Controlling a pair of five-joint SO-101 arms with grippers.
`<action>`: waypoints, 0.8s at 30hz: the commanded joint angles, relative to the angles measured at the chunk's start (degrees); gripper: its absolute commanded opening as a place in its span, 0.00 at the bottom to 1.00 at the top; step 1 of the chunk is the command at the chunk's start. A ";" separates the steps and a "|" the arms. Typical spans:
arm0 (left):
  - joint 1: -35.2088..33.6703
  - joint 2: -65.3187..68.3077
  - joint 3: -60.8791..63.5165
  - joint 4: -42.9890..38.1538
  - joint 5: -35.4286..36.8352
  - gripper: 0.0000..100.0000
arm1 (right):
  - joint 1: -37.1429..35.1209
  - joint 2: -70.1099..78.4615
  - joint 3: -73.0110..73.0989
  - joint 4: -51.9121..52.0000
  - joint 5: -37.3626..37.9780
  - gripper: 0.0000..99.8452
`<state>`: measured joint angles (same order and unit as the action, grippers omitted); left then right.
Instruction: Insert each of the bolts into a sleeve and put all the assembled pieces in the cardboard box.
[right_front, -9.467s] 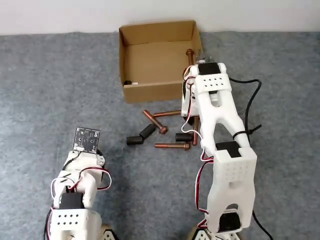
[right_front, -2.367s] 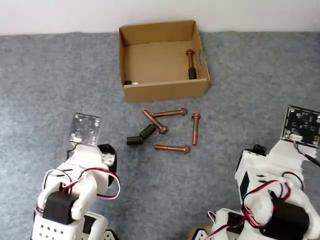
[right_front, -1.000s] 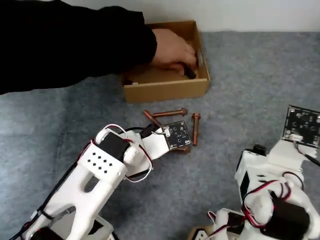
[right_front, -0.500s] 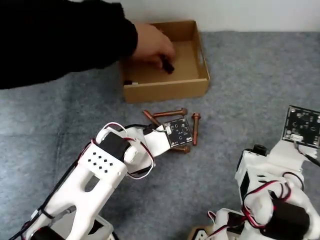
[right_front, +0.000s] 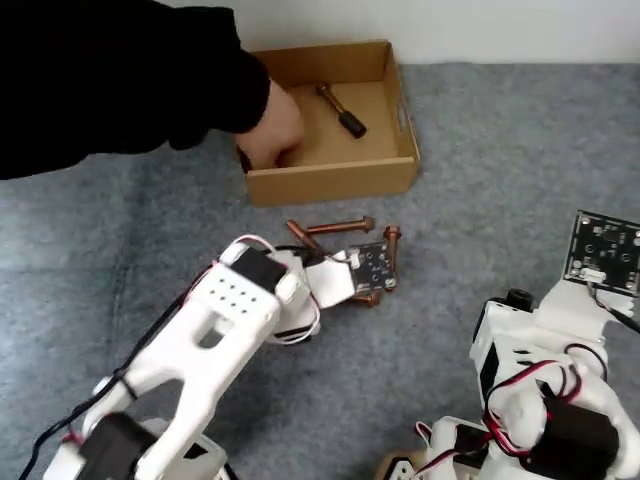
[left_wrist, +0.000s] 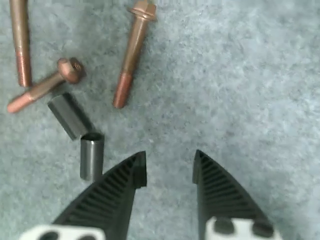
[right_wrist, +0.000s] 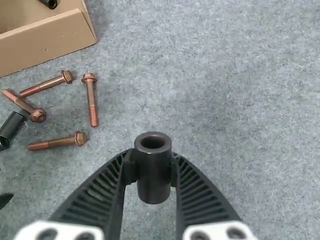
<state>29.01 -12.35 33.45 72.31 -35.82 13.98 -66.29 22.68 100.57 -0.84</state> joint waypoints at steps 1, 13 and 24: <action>0.88 3.69 -6.29 -1.58 -1.05 0.17 | 0.57 0.40 -0.44 1.71 -0.09 0.01; 1.32 20.84 -22.46 -1.58 -2.73 0.17 | 0.57 0.84 -0.44 1.71 0.00 0.01; 5.63 33.76 -33.71 -1.49 -2.81 0.17 | 0.57 0.92 -0.44 1.71 0.00 0.01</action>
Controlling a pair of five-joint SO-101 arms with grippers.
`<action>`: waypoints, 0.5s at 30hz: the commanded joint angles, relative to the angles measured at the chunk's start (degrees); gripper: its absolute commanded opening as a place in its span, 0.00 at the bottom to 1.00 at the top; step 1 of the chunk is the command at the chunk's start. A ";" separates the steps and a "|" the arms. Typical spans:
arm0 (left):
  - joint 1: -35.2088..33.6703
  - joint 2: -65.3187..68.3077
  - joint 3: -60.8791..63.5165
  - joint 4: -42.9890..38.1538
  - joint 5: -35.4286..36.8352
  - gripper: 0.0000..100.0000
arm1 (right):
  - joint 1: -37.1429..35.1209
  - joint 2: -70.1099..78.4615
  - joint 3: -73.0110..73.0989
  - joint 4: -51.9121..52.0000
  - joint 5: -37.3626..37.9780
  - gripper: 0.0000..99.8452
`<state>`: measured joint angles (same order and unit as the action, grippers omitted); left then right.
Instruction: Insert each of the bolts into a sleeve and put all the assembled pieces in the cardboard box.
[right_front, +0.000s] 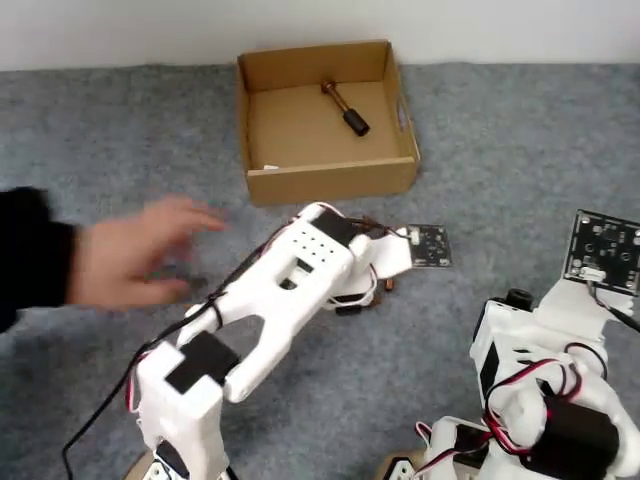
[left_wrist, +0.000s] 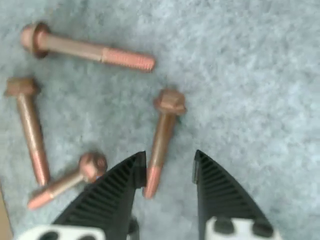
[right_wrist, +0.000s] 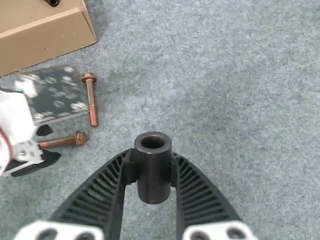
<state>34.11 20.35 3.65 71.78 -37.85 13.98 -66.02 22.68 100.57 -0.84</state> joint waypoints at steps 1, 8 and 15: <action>0.44 2.20 -5.05 -0.97 -0.79 0.17 | 0.57 0.66 -0.44 1.71 0.00 0.01; -0.26 8.26 -10.68 -0.53 -0.79 0.17 | 0.57 0.66 -0.44 1.71 0.09 0.01; 1.14 12.22 -11.65 0.88 -0.70 0.16 | 0.57 0.40 -0.44 1.71 2.46 0.01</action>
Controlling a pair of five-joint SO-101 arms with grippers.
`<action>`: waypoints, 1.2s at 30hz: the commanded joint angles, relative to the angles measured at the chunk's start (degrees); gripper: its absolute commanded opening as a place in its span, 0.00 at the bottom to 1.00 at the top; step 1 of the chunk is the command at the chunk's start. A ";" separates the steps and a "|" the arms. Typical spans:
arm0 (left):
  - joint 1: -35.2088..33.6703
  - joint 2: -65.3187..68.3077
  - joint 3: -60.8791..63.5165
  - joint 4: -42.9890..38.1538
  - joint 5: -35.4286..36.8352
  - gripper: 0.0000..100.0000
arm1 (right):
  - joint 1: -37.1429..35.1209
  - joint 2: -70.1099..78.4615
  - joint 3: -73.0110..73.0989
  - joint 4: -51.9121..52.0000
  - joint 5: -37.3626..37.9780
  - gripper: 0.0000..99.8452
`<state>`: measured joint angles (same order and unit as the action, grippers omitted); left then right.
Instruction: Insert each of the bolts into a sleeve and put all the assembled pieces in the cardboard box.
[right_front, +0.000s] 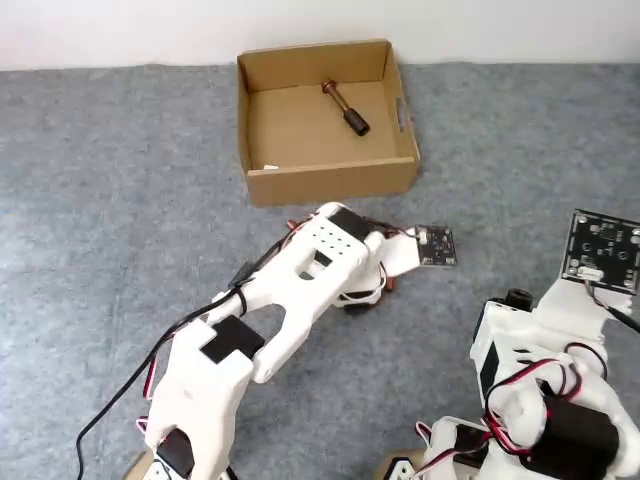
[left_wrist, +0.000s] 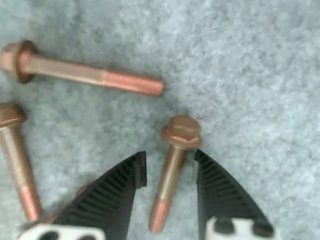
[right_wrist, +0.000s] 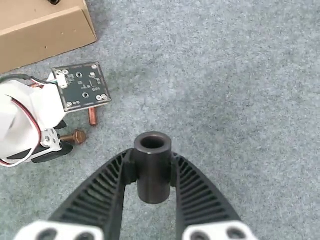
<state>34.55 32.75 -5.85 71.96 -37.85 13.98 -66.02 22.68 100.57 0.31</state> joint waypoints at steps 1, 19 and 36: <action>0.70 0.09 -2.24 0.53 -0.62 0.16 | 0.57 0.31 -0.44 1.71 1.32 0.01; -0.26 -3.25 -6.11 10.73 4.84 0.00 | 0.57 0.13 -0.62 1.71 0.88 0.01; -1.14 -42.99 -4.18 28.48 31.82 0.00 | 0.31 -8.04 1.58 1.80 5.71 0.01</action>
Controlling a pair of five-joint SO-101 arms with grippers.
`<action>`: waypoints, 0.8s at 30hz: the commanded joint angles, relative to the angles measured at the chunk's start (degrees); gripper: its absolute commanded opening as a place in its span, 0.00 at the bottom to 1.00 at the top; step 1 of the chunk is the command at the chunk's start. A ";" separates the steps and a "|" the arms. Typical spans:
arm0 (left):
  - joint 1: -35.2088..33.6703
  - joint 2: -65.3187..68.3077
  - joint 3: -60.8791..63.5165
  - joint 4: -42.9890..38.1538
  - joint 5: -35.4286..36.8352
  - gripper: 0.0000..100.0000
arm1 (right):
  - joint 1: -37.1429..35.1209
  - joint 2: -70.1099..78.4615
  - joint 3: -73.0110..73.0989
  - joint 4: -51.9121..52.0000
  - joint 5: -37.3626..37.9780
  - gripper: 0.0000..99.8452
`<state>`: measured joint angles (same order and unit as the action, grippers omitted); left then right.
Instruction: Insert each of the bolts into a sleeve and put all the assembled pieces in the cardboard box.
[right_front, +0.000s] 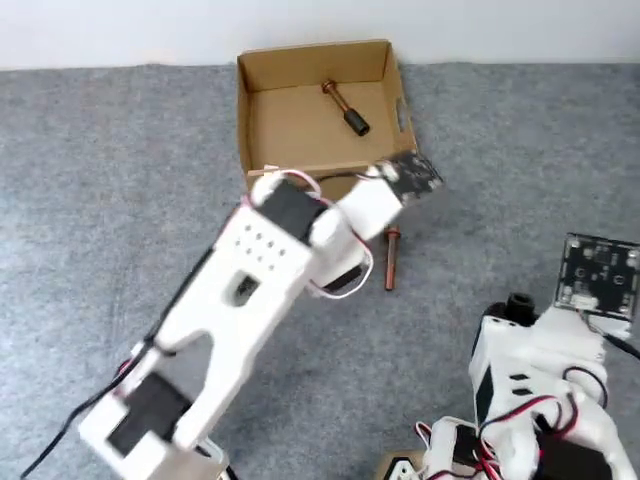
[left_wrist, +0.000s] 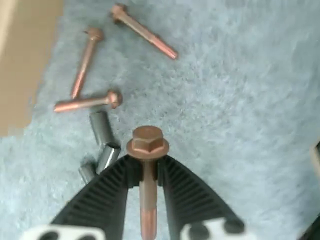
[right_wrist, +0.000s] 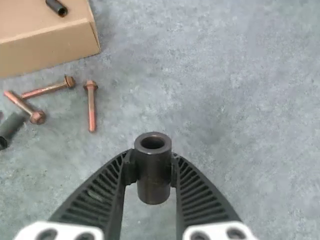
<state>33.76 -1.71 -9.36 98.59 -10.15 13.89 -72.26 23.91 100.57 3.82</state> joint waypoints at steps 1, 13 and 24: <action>-0.35 -11.16 0.84 1.67 4.31 0.00 | 0.40 -2.77 0.88 1.71 2.37 0.01; -7.82 -46.86 28.18 -14.86 12.75 0.00 | 0.31 -13.23 15.56 -10.51 1.85 0.01; -19.52 -77.27 51.82 -32.09 12.75 0.00 | -17.89 -18.42 29.36 -22.90 1.85 0.01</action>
<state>14.95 -72.04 40.04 72.48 2.33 1.76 -89.85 52.04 82.37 5.23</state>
